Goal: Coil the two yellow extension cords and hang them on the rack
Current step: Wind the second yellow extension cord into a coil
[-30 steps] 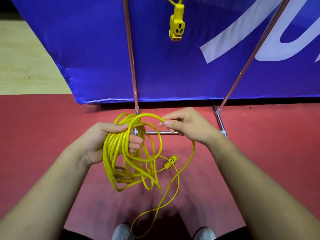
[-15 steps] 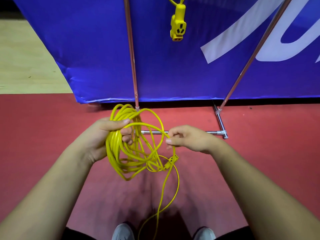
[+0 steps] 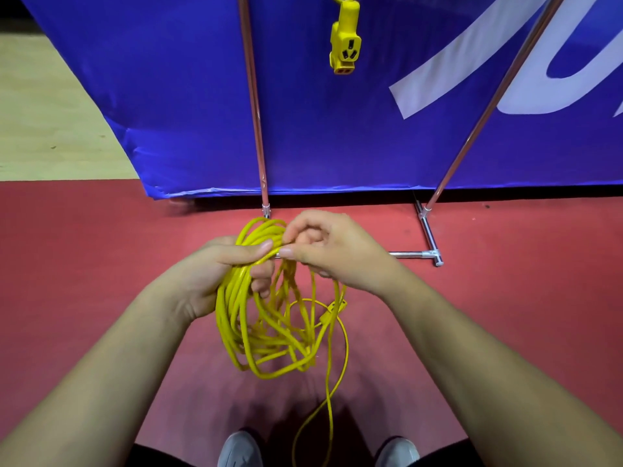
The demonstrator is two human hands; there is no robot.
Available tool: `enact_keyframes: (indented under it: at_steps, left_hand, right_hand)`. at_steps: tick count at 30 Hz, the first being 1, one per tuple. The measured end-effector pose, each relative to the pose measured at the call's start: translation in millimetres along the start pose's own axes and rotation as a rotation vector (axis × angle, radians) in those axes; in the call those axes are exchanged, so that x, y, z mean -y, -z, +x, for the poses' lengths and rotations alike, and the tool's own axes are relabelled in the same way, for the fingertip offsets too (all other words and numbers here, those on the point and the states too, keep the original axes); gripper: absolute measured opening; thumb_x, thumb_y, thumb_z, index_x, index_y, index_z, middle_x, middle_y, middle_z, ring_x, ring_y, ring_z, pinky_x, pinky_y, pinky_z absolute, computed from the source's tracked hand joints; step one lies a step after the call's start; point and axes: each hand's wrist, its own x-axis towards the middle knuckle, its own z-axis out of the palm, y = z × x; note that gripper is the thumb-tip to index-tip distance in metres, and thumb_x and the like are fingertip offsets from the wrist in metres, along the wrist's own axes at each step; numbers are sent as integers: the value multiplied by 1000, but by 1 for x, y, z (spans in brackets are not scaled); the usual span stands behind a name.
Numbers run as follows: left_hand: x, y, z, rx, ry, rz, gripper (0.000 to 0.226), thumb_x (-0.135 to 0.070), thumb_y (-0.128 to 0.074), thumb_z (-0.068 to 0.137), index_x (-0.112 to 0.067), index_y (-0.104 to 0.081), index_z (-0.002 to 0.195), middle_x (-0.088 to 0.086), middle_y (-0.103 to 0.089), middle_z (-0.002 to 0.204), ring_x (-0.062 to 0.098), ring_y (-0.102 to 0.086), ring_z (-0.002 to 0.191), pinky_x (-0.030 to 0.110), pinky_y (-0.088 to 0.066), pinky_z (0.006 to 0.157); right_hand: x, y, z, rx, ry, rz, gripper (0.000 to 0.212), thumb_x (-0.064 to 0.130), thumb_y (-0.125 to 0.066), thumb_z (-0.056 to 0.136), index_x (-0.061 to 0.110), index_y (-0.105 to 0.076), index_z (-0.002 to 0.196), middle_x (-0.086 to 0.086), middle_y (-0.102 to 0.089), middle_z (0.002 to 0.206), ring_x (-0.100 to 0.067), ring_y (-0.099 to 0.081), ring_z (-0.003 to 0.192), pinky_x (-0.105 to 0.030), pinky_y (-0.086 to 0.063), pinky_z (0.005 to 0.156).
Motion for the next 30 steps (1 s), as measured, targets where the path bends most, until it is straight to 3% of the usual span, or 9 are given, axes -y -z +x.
enact_keyframes:
  at_steps: [4,6,8,11,16,19,24,28,30]
  left_hand:
    - [-5,2,1,-26,-89,-55,33,-32,-82,66,-13,-59,81,-2,-43,56,15,-45,49,31,-49,60]
    - [-4,3,1,-62,-76,2,40,-32,-83,66,-11,-54,82,0,-45,57,17,-47,51,31,-48,59]
    - [-2,6,0,-82,-20,103,33,-33,-81,67,-11,-56,72,5,-47,60,20,-48,53,31,-48,57]
    - [-3,6,-4,-75,77,178,30,-32,-78,65,-8,-62,75,11,-56,64,22,-55,53,29,-50,53]
    - [3,-1,-4,-86,137,106,20,-20,-74,67,-5,-67,77,11,-57,61,22,-56,49,28,-49,50]
    - [3,-2,0,-52,129,48,37,-25,-85,57,-6,-63,79,4,-48,54,21,-49,46,31,-45,54]
    - [-8,4,1,-37,20,-138,42,-28,-88,55,-9,-56,76,-3,-42,49,15,-43,42,29,-49,55]
    - [-19,10,-4,-104,-158,-308,26,-25,-78,62,-11,-57,72,-6,-43,47,13,-49,47,28,-53,61]
    - [-25,13,-9,-153,-250,-395,20,-24,-73,64,-11,-59,70,-4,-49,50,18,-62,63,33,-57,72]
  right_hand:
    - [-26,31,-11,246,-211,-128,13,15,-66,91,5,-59,87,-1,-59,67,-16,-52,65,-32,-41,65]
    - [-35,36,-15,283,-268,-43,8,10,-60,95,4,-56,90,-11,-63,76,-23,-62,75,-29,-48,74]
    - [-37,34,-13,218,-270,7,7,10,-58,96,7,-55,91,-13,-61,74,-27,-64,69,-32,-49,68]
    - [-33,38,-6,-5,-174,-105,5,13,-66,91,11,-66,87,0,-54,60,-13,-48,53,-26,-38,54]
    - [-21,22,3,-88,11,-146,9,12,-70,86,19,-72,82,-13,-65,74,-9,-50,69,-27,-39,65]
    - [-18,14,6,-91,59,-100,5,5,-69,86,9,-72,85,3,-65,70,-3,-53,65,-17,-42,64]
    - [-44,34,7,-126,-36,-192,16,3,-65,87,17,-63,95,4,-45,62,-12,-43,59,-26,-36,56]
    - [-99,62,4,-292,-185,-385,14,3,-63,87,13,-60,77,5,-44,59,-9,-37,56,-28,-33,56]
    - [-130,67,-1,-268,-364,-402,24,5,-66,86,13,-55,67,3,-42,57,-11,-34,56,-29,-29,55]
